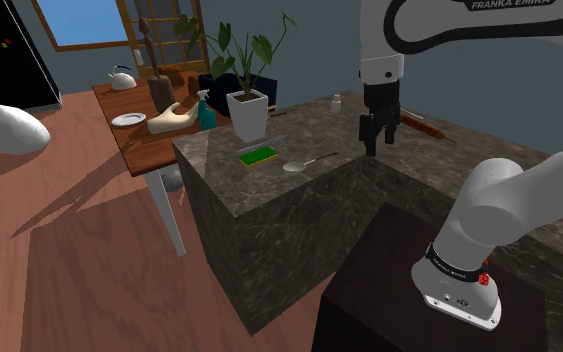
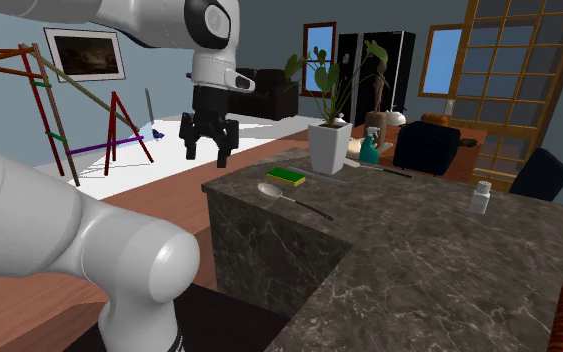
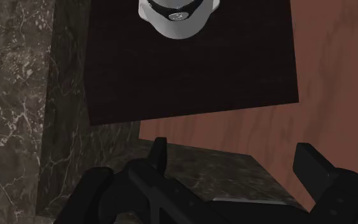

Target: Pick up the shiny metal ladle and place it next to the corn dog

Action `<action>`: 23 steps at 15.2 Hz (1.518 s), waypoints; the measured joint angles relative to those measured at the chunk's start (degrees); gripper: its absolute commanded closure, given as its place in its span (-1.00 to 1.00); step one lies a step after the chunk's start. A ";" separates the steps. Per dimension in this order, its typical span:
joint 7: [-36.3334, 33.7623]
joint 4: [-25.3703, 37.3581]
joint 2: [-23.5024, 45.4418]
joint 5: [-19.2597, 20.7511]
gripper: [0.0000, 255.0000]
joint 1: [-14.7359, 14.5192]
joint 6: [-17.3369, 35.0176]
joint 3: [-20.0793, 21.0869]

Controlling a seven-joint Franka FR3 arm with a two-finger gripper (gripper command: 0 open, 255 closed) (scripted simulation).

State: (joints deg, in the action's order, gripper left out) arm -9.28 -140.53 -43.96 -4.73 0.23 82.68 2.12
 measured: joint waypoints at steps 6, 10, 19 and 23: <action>13.75 -3.89 1.35 6.00 -1.00 -1.78 7.58 -4.86; 27.54 -5.52 4.19 11.42 -1.00 -3.40 15.23 -10.06; 57.32 -4.25 17.61 17.32 -1.00 -8.95 35.83 -21.16; 71.23 -1.29 26.11 15.52 -1.00 -12.98 44.95 -25.59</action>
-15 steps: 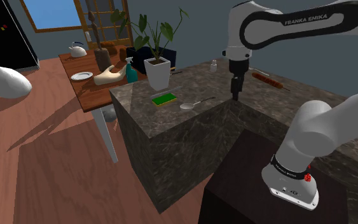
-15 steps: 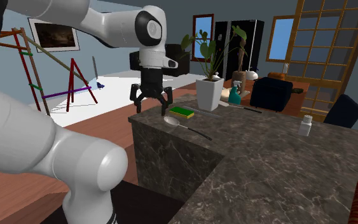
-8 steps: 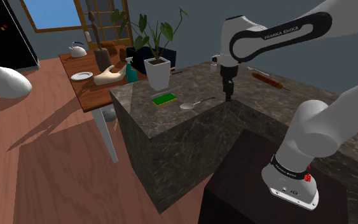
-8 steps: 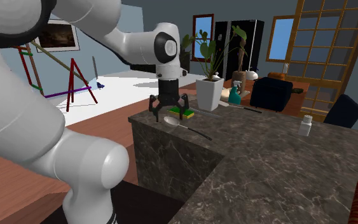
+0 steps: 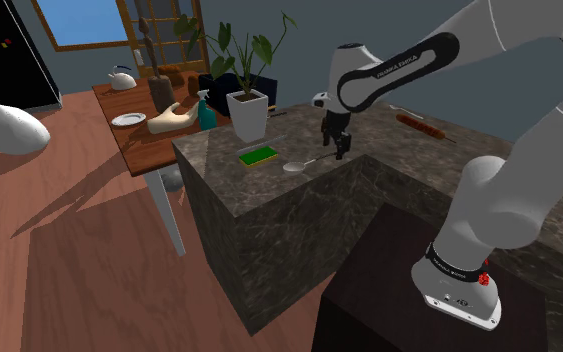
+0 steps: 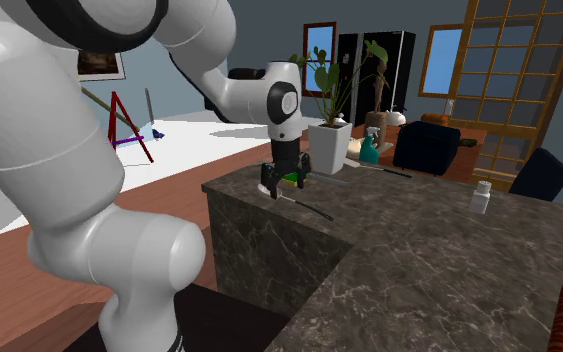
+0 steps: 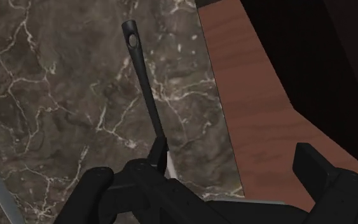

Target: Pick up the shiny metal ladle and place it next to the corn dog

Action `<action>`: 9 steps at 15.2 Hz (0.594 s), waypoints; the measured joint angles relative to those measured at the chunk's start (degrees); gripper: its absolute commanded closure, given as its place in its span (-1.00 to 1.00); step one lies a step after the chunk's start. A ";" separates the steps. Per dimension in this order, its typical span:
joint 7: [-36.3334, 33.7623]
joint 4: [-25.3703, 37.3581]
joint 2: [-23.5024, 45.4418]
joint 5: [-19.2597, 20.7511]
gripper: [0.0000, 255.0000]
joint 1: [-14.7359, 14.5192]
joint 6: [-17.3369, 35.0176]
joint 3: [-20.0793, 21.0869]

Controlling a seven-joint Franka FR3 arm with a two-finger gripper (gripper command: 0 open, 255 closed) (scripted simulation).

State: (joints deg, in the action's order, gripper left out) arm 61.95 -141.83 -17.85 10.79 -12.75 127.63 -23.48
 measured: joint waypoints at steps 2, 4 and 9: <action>7.42 2.12 3.98 -2.10 -1.00 -2.10 3.51 -1.77; 15.65 4.39 8.10 -5.09 -1.00 -4.00 6.76 -3.53; 21.12 4.72 12.46 -8.31 -1.00 -5.41 11.32 -4.16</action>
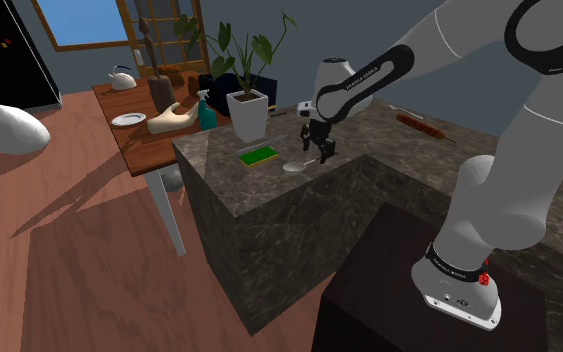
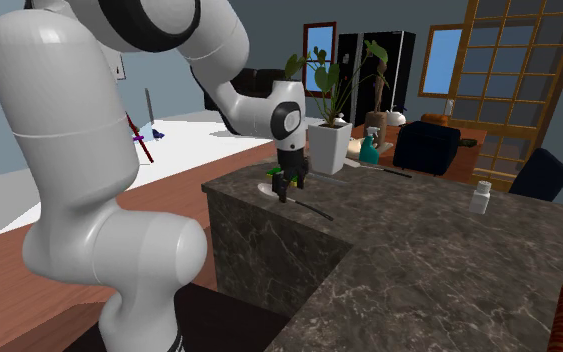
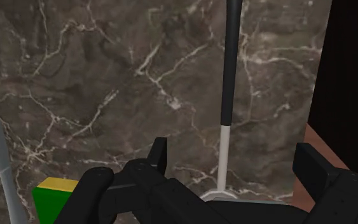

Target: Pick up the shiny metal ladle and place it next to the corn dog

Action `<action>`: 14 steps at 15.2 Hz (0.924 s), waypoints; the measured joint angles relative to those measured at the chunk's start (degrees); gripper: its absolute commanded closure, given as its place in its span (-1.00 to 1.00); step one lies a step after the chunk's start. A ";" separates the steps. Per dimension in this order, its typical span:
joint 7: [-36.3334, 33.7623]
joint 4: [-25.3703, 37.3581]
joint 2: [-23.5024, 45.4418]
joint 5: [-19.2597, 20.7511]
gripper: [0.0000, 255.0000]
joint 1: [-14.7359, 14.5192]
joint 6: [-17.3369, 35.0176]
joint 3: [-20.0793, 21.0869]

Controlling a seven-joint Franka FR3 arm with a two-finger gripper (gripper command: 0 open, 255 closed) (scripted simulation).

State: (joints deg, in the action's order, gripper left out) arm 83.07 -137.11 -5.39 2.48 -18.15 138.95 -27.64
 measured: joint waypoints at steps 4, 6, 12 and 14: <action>1.50 -0.65 2.67 -1.87 -1.00 -0.23 3.06 -0.27; 1.76 -0.71 3.03 -2.14 -1.00 -0.22 3.47 -0.33; 1.86 -0.67 3.24 -2.30 1.00 -0.24 3.64 -0.33; 1.86 -0.67 3.25 -2.30 1.00 -0.24 3.64 -0.33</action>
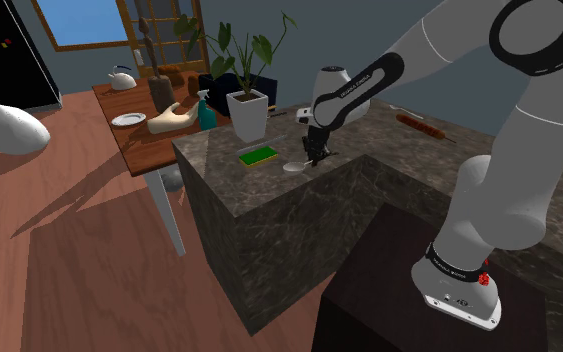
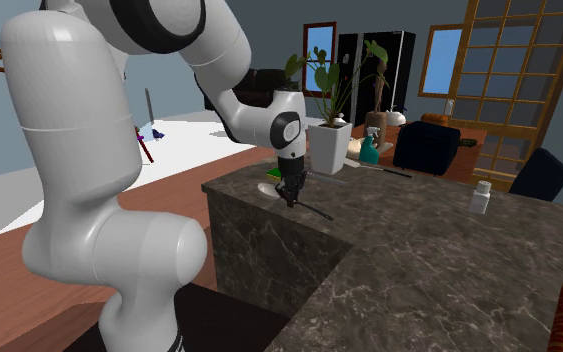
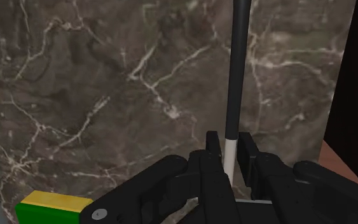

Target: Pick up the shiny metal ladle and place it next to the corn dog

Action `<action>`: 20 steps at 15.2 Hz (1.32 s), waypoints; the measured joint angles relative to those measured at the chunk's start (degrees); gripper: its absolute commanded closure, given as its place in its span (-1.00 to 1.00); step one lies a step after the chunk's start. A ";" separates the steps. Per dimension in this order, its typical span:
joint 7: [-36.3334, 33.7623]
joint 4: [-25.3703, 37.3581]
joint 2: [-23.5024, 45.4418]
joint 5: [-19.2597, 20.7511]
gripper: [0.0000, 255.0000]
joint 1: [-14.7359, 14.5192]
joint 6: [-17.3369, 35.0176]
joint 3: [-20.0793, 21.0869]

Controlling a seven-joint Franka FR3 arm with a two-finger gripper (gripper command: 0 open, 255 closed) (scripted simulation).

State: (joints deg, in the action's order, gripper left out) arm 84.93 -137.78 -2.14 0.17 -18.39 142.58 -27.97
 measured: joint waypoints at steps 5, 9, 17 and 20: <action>0.00 0.00 0.00 0.00 1.00 0.00 0.00 0.00; -0.44 0.40 -0.79 0.59 1.00 0.04 -1.10 0.05; -2.38 2.92 -4.85 3.15 1.00 0.28 -7.25 0.54; -2.91 3.96 -6.37 3.95 1.00 0.42 -9.68 0.76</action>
State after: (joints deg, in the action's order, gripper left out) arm 82.02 -133.82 -8.51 4.12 -17.97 132.91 -27.20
